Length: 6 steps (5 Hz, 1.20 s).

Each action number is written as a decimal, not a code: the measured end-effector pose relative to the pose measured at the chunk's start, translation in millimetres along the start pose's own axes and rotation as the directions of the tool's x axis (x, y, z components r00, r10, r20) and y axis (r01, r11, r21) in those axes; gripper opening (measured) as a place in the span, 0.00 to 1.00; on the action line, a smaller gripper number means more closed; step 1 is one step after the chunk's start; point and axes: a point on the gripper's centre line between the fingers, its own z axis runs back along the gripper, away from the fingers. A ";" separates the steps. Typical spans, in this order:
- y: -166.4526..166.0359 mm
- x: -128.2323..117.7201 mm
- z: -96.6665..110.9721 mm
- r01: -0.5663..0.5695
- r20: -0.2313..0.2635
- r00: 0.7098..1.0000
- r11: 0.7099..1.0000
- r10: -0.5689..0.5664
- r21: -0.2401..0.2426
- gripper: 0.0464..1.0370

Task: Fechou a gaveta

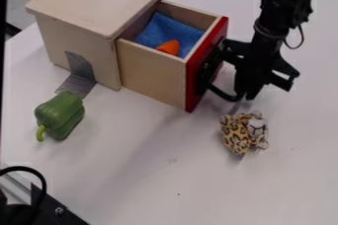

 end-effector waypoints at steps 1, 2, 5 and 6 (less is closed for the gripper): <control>24.6 3.4 -3.6 -0.052 -0.011 0.999 0.998 0.052 0.020 0.08; 32.8 3.3 -9.5 -0.068 -0.034 0.997 0.997 0.069 0.029 0.08; 116.6 -5.4 -20.7 -0.114 -0.078 0.990 0.990 0.120 0.086 0.08; 118.5 -4.5 -22.1 -0.108 -0.093 0.989 0.990 0.116 0.088 0.08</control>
